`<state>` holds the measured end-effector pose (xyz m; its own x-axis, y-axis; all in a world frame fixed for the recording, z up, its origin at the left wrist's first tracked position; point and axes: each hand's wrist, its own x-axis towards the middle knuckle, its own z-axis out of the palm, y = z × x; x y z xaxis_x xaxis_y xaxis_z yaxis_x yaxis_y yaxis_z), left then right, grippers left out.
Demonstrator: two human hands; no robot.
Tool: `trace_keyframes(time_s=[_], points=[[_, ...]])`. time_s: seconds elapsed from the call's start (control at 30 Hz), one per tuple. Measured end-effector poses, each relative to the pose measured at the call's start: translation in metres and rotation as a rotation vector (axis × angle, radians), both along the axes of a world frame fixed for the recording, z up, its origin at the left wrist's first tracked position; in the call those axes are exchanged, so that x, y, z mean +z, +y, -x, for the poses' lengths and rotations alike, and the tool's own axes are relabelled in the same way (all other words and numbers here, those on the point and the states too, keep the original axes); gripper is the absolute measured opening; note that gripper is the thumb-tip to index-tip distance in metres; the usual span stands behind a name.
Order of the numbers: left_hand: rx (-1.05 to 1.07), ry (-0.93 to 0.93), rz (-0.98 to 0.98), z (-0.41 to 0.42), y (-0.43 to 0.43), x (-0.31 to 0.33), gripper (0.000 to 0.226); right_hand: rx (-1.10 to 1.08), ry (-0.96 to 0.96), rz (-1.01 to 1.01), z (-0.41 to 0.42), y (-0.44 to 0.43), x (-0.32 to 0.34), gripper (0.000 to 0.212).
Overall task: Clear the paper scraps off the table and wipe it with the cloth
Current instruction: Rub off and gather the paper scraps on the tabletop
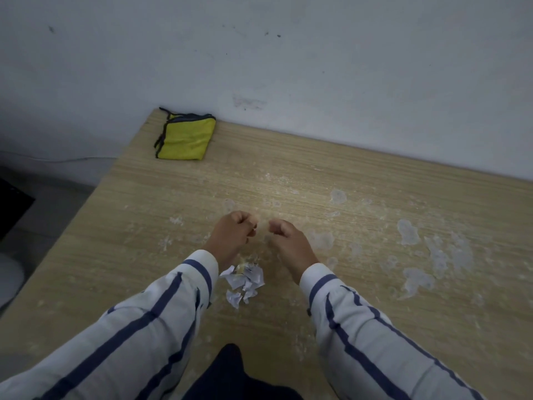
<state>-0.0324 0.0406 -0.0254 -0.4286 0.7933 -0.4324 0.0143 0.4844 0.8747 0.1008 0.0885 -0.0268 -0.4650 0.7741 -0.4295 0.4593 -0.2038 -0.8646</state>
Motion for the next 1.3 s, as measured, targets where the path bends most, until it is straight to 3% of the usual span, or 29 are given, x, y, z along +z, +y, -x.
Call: trace_keyframes(time_s=[0.07, 0.13, 0.2, 0.33, 0.43, 0.57, 0.7, 0.8, 0.9, 1.03, 1.2, 1.3], points=[[0.004, -0.023, -0.004, 0.001, -0.008, 0.000, 0.018, -0.032, 0.084, 0.130, 0.007, -0.009, 0.007, 0.041], [-0.006, -0.023, 0.003, 0.004, -0.018, 0.000, 0.017, -0.036, 0.106, 0.129, 0.010, -0.016, 0.010, 0.026], [-0.031, -0.013, 0.003, 0.008, -0.028, -0.002, 0.018, -0.031, 0.070, 0.053, 0.011, -0.024, 0.008, 0.013], [-0.116, 0.026, 0.007, 0.012, -0.049, -0.005, 0.017, 0.008, -0.029, -0.098, 0.007, -0.039, 0.002, 0.021], [-0.134, 0.090, -0.009, 0.013, -0.061, -0.006, 0.019, 0.146, -0.188, -0.328, 0.002, -0.047, -0.002, 0.020], [-0.244, 0.363, -0.063, 0.017, -0.072, -0.012, 0.023, 0.305, -0.413, -0.718, -0.004, -0.057, -0.013, 0.023], [-0.546, 0.705, -0.063, 0.022, -0.086, -0.028, 0.038, 0.385, -0.624, -0.904, -0.005, -0.069, -0.017, 0.017], [-0.686, 0.830, -0.023, 0.019, -0.095, -0.034, 0.060, 0.490, -0.675, -0.921, 0.001, -0.075, -0.017, 0.030], [-0.693, 0.963, -0.059, 0.013, -0.099, -0.038, 0.055, 0.600, -0.725, -0.849, 0.003, -0.073, -0.018, 0.029], [-0.661, 0.935, -0.067, 0.012, -0.097, -0.041, 0.048, 0.633, -0.746, -0.820, 0.003, -0.073, -0.014, 0.030], [-0.660, 0.908, -0.060, 0.012, -0.096, -0.040, 0.054, 0.640, -0.712, -0.714, -0.004, -0.072, -0.010, 0.042], [-0.677, 0.915, -0.035, 0.010, -0.095, -0.040, 0.052, 0.587, -0.654, -0.655, -0.007, -0.072, -0.011, 0.037]])
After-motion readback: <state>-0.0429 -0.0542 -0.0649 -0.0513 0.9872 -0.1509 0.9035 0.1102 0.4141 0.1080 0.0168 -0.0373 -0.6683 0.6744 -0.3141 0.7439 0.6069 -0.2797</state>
